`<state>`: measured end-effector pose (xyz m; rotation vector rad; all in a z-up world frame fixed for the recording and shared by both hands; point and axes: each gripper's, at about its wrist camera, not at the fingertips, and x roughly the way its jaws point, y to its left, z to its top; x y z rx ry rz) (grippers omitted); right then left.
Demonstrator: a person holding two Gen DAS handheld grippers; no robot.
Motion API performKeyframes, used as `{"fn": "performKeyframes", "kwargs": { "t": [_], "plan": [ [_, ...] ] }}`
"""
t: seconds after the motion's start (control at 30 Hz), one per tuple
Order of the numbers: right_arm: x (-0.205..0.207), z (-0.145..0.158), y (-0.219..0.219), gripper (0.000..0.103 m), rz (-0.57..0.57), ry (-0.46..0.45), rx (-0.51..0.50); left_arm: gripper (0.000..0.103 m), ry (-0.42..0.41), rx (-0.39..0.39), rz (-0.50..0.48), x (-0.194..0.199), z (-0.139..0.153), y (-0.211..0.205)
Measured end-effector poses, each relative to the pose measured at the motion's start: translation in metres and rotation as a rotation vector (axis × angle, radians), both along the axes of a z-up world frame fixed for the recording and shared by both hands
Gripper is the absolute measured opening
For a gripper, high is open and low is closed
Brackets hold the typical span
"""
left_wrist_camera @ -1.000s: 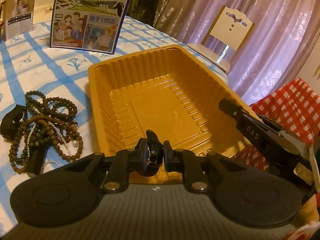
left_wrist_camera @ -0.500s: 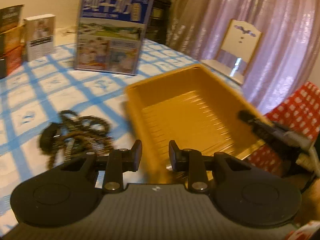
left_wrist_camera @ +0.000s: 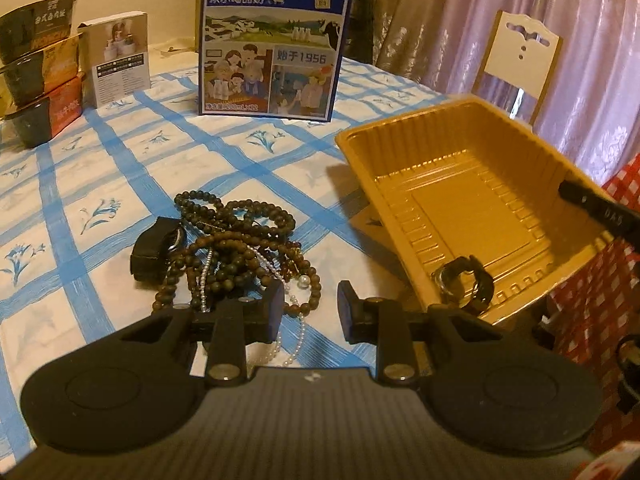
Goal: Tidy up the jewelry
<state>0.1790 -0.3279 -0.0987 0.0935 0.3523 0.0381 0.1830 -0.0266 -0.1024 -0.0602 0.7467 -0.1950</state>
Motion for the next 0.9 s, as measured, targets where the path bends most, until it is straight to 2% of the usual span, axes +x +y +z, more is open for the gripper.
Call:
{"fn": "performKeyframes", "kwargs": {
  "t": [0.23,0.33,0.47,0.73,0.9],
  "plan": [
    [0.003,-0.002,0.002,0.005,-0.014,-0.003,0.003,0.025,0.004,0.055,-0.027,0.018,-0.015,-0.01],
    [0.004,-0.002,0.002,0.005,-0.016,-0.003,0.004,0.021,0.009,0.082,-0.028,0.028,-0.021,-0.013],
    [0.007,-0.003,0.003,0.005,-0.019,-0.004,0.008,0.014,0.011,0.089,-0.03,0.04,-0.026,-0.014],
    [0.009,-0.005,0.003,0.005,-0.022,-0.001,0.017,0.013,0.035,0.109,-0.023,0.051,-0.038,-0.02],
    [0.01,-0.006,0.002,0.005,-0.024,0.001,0.024,0.006,0.025,0.103,-0.018,0.053,-0.04,-0.022]
  ]
}}
